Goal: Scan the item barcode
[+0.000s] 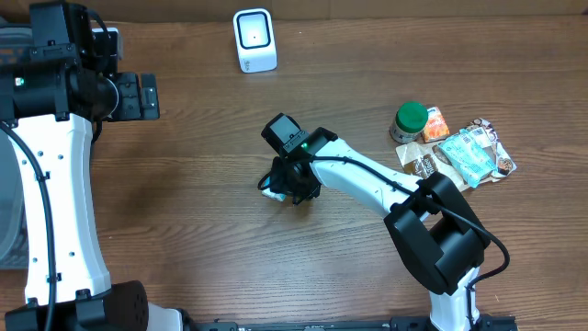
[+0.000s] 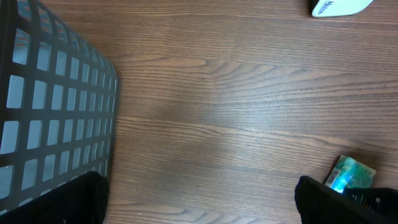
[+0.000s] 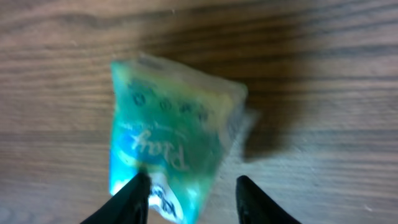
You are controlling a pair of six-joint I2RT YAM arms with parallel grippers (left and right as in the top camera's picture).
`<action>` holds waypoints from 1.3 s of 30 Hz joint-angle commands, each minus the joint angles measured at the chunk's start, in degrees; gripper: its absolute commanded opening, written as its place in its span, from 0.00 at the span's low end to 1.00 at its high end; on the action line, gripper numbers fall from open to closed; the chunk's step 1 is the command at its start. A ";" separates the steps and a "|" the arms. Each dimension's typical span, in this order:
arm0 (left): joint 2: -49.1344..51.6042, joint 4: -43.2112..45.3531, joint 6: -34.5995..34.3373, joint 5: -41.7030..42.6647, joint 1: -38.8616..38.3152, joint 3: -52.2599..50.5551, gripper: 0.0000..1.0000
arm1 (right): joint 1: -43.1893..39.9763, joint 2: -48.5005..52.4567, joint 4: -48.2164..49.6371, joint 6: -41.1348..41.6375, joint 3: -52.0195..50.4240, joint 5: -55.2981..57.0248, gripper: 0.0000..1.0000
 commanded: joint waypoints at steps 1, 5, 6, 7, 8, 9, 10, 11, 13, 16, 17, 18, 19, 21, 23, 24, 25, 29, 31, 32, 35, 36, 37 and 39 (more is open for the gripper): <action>0.28 0.02 0.87 -0.50 -0.39 0.07 1.00 | 0.33 -0.44 1.64 0.66 -1.88 0.09 0.39; 0.28 0.02 0.87 -0.48 -0.39 0.07 1.00 | 0.35 -0.42 3.52 0.66 -3.74 0.07 0.34; 0.28 0.02 0.90 -0.50 -0.39 0.07 1.00 | 0.33 -0.42 3.85 0.66 -4.20 0.09 0.33; 0.28 0.02 0.90 -0.48 -0.39 0.07 1.00 | 0.33 -0.42 4.07 0.63 -4.61 0.20 0.31; 0.28 0.04 0.90 -0.48 -0.39 0.07 0.99 | 0.33 -0.42 4.11 0.61 -4.94 0.39 0.30; 0.28 0.02 0.90 -0.50 -0.39 0.07 1.00 | 0.33 -0.42 3.89 0.22 -4.96 0.79 0.27; 0.28 0.02 0.87 -0.50 -0.39 0.07 1.00 | 0.33 -0.42 3.78 -0.50 -4.96 1.03 0.25; 0.28 0.02 0.87 -0.50 -0.39 0.07 1.00 | 0.33 -0.42 3.69 -1.60 -4.90 1.09 0.22; 0.28 0.02 0.90 -0.48 -0.39 0.07 1.00 | -0.07 -0.48 3.41 -5.20 -4.46 0.87 0.16; 0.28 0.04 0.90 -0.50 -0.39 0.07 1.00 | -1.14 -0.85 2.32 -12.98 -3.13 -1.86 0.04; 0.28 0.04 0.90 -0.48 -0.39 0.07 1.00 | -1.64 -1.16 1.51 -17.46 -2.27 -3.96 0.04; 0.28 0.02 0.87 -0.48 -0.39 0.07 1.00 | -2.12 -1.60 0.79 -21.77 -1.53 -6.10 0.04; 0.28 0.02 0.90 -0.48 -0.39 0.07 0.99 | -2.64 -2.14 0.07 -26.23 -0.70 -9.07 0.04; 0.28 0.02 0.87 -0.48 -0.39 0.07 1.00 | -3.56 -3.26 -1.11 -33.64 0.74 -15.98 0.04; 0.28 0.02 0.90 -0.48 -0.39 0.07 0.99 | -4.72 -4.61 -1.22 -39.26 1.81 -25.51 0.04; 0.28 0.02 0.87 -0.50 -0.39 0.07 1.00 | -5.27 -5.16 -0.79 -41.22 1.99 -29.86 0.04; 0.28 0.02 0.90 -0.48 -0.39 0.07 1.00 | -5.84 -5.75 -0.15 -43.04 1.99 -34.23 0.04; 0.28 0.02 0.90 -0.50 -0.39 0.07 1.00 | -8.83 -7.13 2.64 -44.41 1.99 -48.76 0.04; 0.28 0.02 0.87 -0.50 -0.39 0.07 1.00 | -10.62 -7.23 3.74 -44.37 1.99 -56.72 0.04; 0.28 0.02 0.87 -0.50 -0.39 0.07 0.99 | -11.52 -7.23 4.07 -44.26 1.99 -60.48 0.04; 0.28 0.02 0.90 -0.48 -0.39 0.07 1.00 | -14.88 -7.23 4.61 -41.51 1.99 -70.03 0.04; 0.28 0.02 0.87 -0.48 -0.39 0.07 0.99 | -15.91 -7.23 4.57 -41.51 1.99 -72.41 0.04; 0.28 0.02 0.90 -0.48 -0.39 0.07 0.99 | -16.92 -7.23 4.57 -41.55 1.99 -74.79 0.04; 0.28 0.02 0.90 -0.48 -0.39 0.07 1.00 | -18.86 -7.23 4.59 -41.55 1.99 -78.51 0.04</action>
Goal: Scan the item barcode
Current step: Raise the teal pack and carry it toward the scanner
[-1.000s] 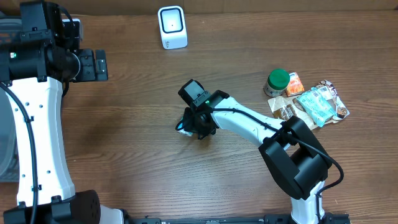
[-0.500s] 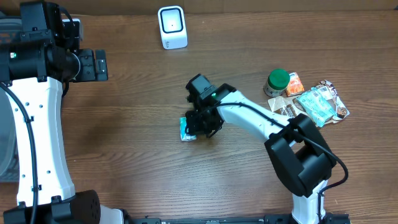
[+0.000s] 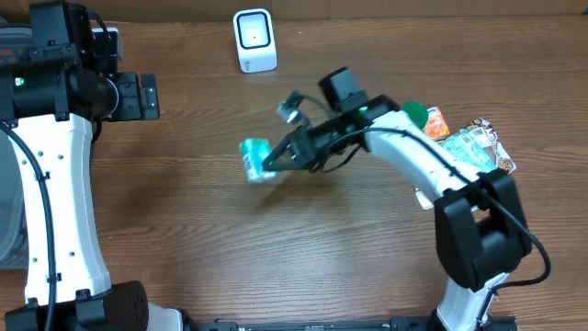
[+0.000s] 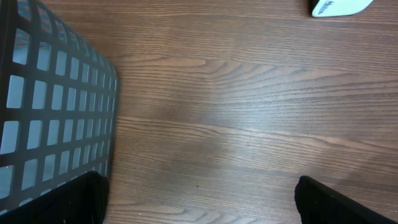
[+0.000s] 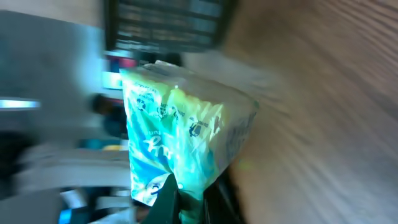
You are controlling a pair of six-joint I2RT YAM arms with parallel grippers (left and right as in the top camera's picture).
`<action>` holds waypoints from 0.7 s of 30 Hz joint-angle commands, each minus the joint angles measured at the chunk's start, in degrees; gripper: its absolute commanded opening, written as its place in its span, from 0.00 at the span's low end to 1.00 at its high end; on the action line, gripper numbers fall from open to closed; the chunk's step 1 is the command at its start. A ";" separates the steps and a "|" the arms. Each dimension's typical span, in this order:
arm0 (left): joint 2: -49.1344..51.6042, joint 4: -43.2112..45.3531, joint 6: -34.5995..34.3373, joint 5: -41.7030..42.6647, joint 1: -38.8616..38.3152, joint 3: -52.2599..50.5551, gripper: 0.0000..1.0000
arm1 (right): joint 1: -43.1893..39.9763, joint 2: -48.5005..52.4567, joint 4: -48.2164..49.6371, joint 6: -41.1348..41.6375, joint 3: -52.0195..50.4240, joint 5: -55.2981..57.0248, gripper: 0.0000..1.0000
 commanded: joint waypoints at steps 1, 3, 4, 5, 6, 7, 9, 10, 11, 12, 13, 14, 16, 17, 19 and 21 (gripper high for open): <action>0.28 0.02 0.87 -0.48 -0.39 0.07 1.00 | -2.91 -1.64 0.33 -0.04 1.33 -13.73 0.04; 0.28 0.02 0.87 -0.48 -0.39 0.07 1.00 | -4.20 -1.64 0.28 0.33 1.33 -15.78 0.04; 0.28 0.02 0.90 -0.50 -0.39 0.07 1.00 | -4.94 -1.64 0.35 1.75 1.33 -15.78 0.04; 0.28 0.04 0.90 -0.50 -0.39 0.07 1.00 | -5.51 -1.64 0.37 3.02 1.33 -15.78 0.04; 0.28 0.02 0.90 -0.48 -0.39 0.07 1.00 | -6.01 -1.64 0.48 4.26 1.33 -15.78 0.04; 0.28 0.04 0.90 -0.50 -0.39 0.07 1.00 | -6.58 -1.64 0.50 5.46 1.33 -15.78 0.04; 0.28 0.02 0.90 -0.50 -0.39 0.07 1.00 | -7.43 -1.64 0.66 6.62 1.33 -15.80 0.04; 0.28 0.04 0.87 -0.48 -0.39 0.07 0.99 | -7.78 -1.64 0.68 7.02 1.33 -15.80 0.04; 0.28 0.02 0.87 -0.48 -0.39 0.07 1.00 | -8.13 -1.64 0.70 7.45 1.33 -15.80 0.04; 0.28 0.02 0.87 -0.48 -0.39 0.07 1.00 | -8.50 -1.64 0.70 7.56 1.33 -15.80 0.04; 0.28 0.02 0.87 -0.50 -0.39 0.07 0.99 | -8.79 -1.64 0.70 7.54 1.33 -15.80 0.04; 0.28 0.02 0.90 -0.50 -0.39 0.07 1.00 | -9.05 -1.64 0.68 7.54 1.33 -15.78 0.04; 0.28 0.02 0.87 -0.48 -0.39 0.07 1.00 | -9.42 -1.64 0.70 7.54 1.33 -15.80 0.04; 0.28 0.02 0.90 -0.48 -0.39 0.07 1.00 | -9.51 -1.64 0.70 7.54 1.33 -15.78 0.04; 0.28 0.02 0.87 -0.50 -0.39 0.07 0.99 | -9.55 -1.64 0.70 7.52 1.33 -15.80 0.04; 0.28 0.02 0.87 -0.50 -0.39 0.07 1.00 | -9.55 -1.64 0.72 7.50 1.33 -15.78 0.04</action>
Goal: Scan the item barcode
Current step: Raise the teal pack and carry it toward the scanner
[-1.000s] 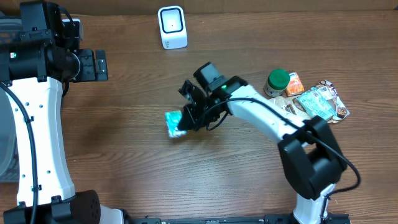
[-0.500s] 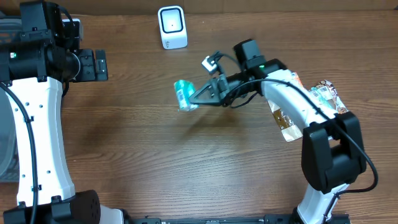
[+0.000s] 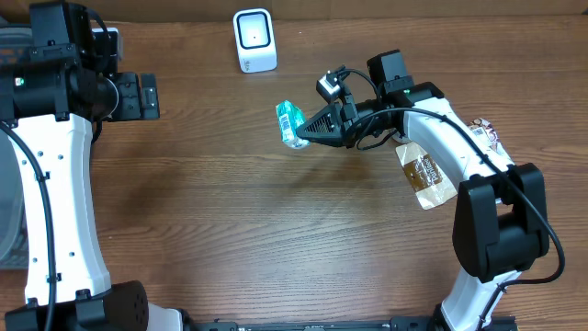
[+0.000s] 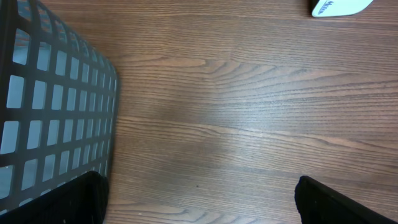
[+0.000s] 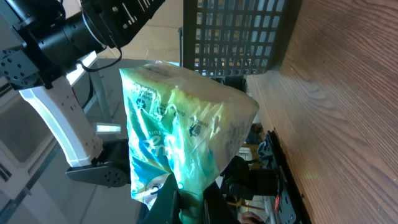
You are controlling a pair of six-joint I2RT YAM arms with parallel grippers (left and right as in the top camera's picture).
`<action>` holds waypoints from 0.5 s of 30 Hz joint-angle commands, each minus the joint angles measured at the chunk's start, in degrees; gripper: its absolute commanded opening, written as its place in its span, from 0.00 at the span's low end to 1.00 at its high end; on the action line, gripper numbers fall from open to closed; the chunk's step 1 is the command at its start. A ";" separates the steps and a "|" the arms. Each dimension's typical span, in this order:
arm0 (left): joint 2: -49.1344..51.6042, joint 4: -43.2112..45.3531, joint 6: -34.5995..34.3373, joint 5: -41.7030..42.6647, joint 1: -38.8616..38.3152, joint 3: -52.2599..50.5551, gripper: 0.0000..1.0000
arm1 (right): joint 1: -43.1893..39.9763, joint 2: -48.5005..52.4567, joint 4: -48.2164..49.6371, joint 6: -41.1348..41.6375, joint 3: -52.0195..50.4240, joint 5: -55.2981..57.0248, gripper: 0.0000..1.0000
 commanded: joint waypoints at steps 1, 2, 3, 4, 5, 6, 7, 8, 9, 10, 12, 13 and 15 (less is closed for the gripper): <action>0.28 0.04 0.90 -0.48 -0.39 0.07 0.99 | -0.13 -1.66 0.33 0.17 1.33 -1.92 0.04; 0.28 0.02 0.90 -0.48 -0.39 0.07 1.00 | -0.13 -1.66 0.52 0.17 1.33 -1.92 0.04; 0.28 0.02 0.90 -0.50 -0.39 0.07 1.00 | -0.13 -1.66 0.85 0.20 1.33 -1.92 0.04; 0.28 0.02 0.87 -0.48 -0.39 0.07 1.00 | -0.13 -1.66 1.14 0.20 1.33 -1.92 0.04; 0.28 0.02 0.87 -0.48 -0.39 0.07 0.99 | -0.11 -1.66 1.38 0.20 1.33 -1.92 0.04; 0.28 0.02 0.90 -0.48 -0.39 0.07 1.00 | -0.11 -1.66 1.53 0.17 1.33 -1.92 0.04; 0.28 0.02 0.90 -0.50 -0.39 0.07 1.00 | -0.11 -1.66 1.53 0.17 1.33 -1.90 0.04; 0.28 0.02 0.90 -0.50 -0.39 0.07 1.00 | -0.11 -1.66 1.53 0.15 1.33 -1.88 0.04; 0.28 0.04 0.87 -0.48 -0.39 0.07 1.00 | -0.11 -1.66 1.55 0.15 1.33 -1.88 0.04; 0.28 0.02 0.87 -0.48 -0.39 0.07 1.00 | -0.11 -1.66 1.57 0.04 1.33 -1.86 0.04; 0.28 0.02 0.90 -0.48 -0.39 0.07 1.00 | -0.11 -1.66 1.92 -0.04 1.33 -1.86 0.04; 0.28 0.02 0.87 -0.50 -0.39 0.07 0.99 | -0.11 -1.66 1.95 -0.04 1.33 -1.86 0.04; 0.28 0.02 0.87 -0.48 -0.39 0.07 1.00 | -0.11 -1.66 1.97 -0.02 1.33 -1.86 0.04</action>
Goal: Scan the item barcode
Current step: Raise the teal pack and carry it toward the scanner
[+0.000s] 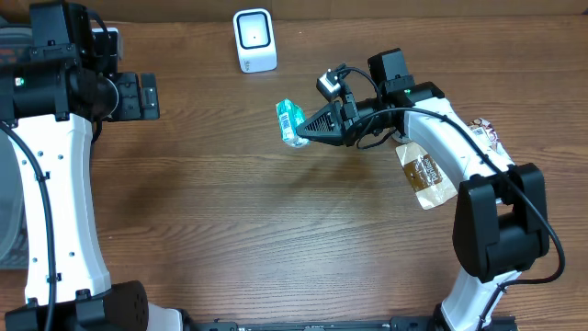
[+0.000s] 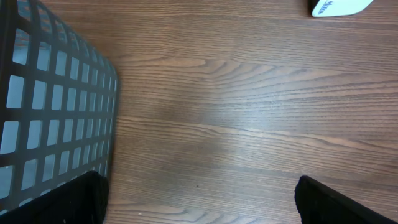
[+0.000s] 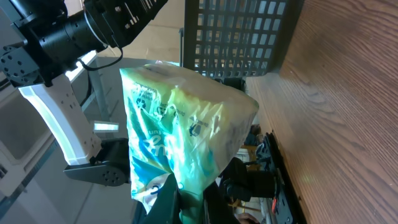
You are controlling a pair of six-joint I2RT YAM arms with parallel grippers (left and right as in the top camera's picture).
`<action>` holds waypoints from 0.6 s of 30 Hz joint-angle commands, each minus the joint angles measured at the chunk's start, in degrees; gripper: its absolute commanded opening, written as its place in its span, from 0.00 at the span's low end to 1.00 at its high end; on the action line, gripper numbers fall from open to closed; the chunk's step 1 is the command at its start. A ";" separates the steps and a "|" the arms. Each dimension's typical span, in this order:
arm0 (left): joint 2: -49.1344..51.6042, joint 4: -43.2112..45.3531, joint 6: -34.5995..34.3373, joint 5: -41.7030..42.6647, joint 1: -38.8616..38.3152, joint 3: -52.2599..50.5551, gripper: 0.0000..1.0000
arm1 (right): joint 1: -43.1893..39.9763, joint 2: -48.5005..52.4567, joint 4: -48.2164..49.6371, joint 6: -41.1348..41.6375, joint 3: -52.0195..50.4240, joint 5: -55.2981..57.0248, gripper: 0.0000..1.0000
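A green and blue plastic packet [image 1: 291, 123] hangs above the table's middle, held sideways by my right gripper [image 1: 307, 127], which is shut on it. In the right wrist view the packet [image 3: 180, 130] fills the centre, pinched at its lower edge between the dark fingers [image 3: 166, 200]. The white barcode scanner [image 1: 254, 39] stands at the far edge, up and to the left of the packet. My left gripper [image 2: 199, 202] hovers open over bare wood at the left, its two dark fingertips [image 2: 81, 199] in the frame's lower corners.
A dark mesh basket [image 2: 50, 106] sits at the table's left edge under the left arm. Several snack packets [image 1: 473, 147] and a brown pouch [image 1: 424, 175] lie at the right. The scanner's base [image 2: 341, 6] shows at the left wrist view's top right.
My right gripper was down on the table over the green packet near the middle, jaws apart around it. Then it held the packet lifted and tilted above the wood. Later it had swung the packet up toward the scanner, where it stays. The left arm never moved.
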 commanded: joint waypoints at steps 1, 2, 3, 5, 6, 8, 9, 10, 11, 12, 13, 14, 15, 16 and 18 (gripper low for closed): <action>0.28 0.04 0.90 -0.50 -0.39 0.07 1.00 | -0.11 -1.64 0.33 -0.20 1.33 -1.88 0.04; 0.28 0.02 0.90 -0.48 -0.39 0.07 1.00 | -0.11 -1.64 0.35 -0.17 1.33 -1.88 0.04; 0.28 0.02 0.87 -0.48 -0.39 0.07 1.00 | -0.11 -1.64 0.33 -0.17 1.33 -1.88 0.04; 0.28 0.02 0.87 -0.48 -0.39 0.07 1.00 | -0.11 -1.64 0.33 -0.17 1.33 -1.88 0.04; 0.28 0.02 0.90 -0.50 -0.39 0.07 0.99 | -0.11 -1.64 0.33 -0.17 1.33 -1.88 0.04; 0.28 0.02 0.87 -0.48 -0.39 0.07 1.00 | -0.11 -1.64 0.35 -0.17 1.33 -1.88 0.04; 0.28 0.02 0.90 -0.48 -0.39 0.07 1.00 | -0.11 -1.64 0.35 -0.17 1.33 -1.88 0.04; 0.28 0.02 0.90 -0.50 -0.39 0.07 1.00 | -0.11 -1.64 0.35 -0.17 1.33 -1.88 0.04; 0.28 0.04 0.90 -0.48 -0.39 0.07 0.99 | -0.11 -1.64 0.35 -0.17 1.33 -1.88 0.04; 0.28 0.02 0.87 -0.50 -0.39 0.07 0.99 | -0.11 -1.64 0.37 -0.17 1.33 -1.88 0.04; 0.28 0.04 0.90 -0.48 -0.39 0.07 1.00 | -0.11 -1.64 0.39 -0.17 1.33 -1.88 0.04; 0.28 0.02 0.87 -0.50 -0.39 0.07 0.99 | -0.11 -1.64 0.61 -0.17 1.33 -1.88 0.04; 0.28 0.02 0.87 -0.48 -0.39 0.07 1.00 | -0.11 -1.64 0.79 -0.17 1.33 -1.88 0.04; 0.28 0.04 0.87 -0.48 -0.39 0.07 0.99 | -0.11 -1.64 0.98 -0.15 1.33 -1.88 0.04; 0.28 0.02 0.90 -0.48 -0.39 0.07 1.00 | -0.11 -1.64 1.25 -0.15 1.33 -1.81 0.04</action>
